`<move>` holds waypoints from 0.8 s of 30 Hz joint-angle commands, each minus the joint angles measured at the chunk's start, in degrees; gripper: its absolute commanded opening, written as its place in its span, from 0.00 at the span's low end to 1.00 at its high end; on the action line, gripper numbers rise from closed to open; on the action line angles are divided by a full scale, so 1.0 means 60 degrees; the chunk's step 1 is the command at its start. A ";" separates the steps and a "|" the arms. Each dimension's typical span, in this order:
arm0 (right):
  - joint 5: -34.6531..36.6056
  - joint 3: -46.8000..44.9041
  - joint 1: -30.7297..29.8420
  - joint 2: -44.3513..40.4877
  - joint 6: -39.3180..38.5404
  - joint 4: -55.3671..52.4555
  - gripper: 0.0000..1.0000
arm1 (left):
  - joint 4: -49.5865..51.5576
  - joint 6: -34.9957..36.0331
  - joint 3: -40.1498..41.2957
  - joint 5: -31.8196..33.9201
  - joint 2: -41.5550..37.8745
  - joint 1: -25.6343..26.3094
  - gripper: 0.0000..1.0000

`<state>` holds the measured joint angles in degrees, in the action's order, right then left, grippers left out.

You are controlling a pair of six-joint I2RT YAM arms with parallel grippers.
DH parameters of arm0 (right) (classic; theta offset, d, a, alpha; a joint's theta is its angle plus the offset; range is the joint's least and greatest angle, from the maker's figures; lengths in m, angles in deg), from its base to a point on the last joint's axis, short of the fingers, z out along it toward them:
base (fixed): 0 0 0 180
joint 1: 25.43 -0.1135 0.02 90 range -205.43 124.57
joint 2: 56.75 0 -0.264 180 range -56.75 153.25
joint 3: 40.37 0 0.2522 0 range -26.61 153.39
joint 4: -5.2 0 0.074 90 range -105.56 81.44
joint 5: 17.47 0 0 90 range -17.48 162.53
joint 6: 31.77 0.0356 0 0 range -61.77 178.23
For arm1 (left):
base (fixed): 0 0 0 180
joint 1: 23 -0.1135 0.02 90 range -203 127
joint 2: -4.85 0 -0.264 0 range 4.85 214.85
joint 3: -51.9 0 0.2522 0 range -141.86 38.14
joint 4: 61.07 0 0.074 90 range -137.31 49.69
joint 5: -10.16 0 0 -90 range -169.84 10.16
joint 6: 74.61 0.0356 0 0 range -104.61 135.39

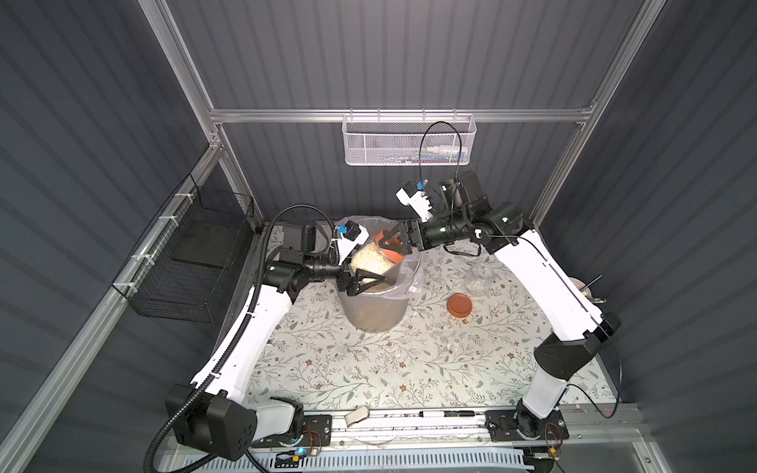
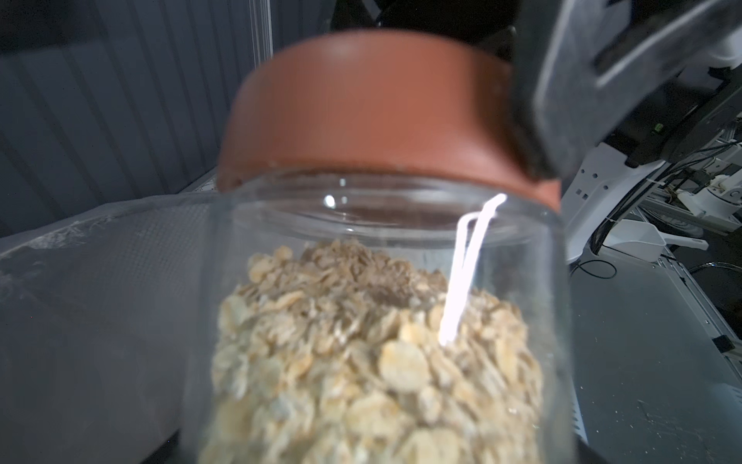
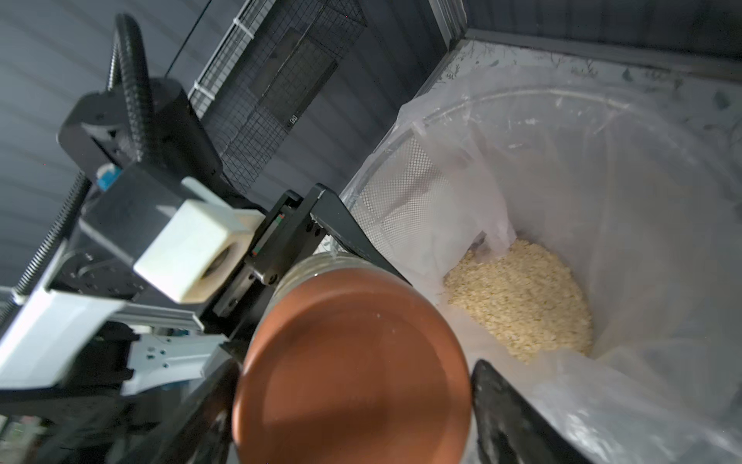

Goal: Empty expired oatmeal from jars
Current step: Unscrew the lid from the jar.

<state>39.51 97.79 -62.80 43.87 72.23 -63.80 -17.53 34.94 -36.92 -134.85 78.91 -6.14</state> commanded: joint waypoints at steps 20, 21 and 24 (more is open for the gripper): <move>-0.2834 -0.0505 0.0988 -0.0969 0.1147 0.1374 0.99 | -0.0755 -0.0170 -0.1068 -0.1458 -0.0419 -0.0027 0.00; -0.2799 -0.0476 0.0994 -0.1006 0.1160 0.1203 0.99 | -0.0772 -0.0155 -0.1068 -0.1454 -0.0398 -0.0025 0.00; -0.2199 -0.0349 0.0837 -0.0975 0.1136 0.0770 0.99 | -0.0874 -0.0160 -0.1068 -0.1532 -0.0328 -0.0026 0.00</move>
<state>23.73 94.73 -56.96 38.75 76.21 -57.02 -19.04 33.20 -41.45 -140.57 77.93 -6.20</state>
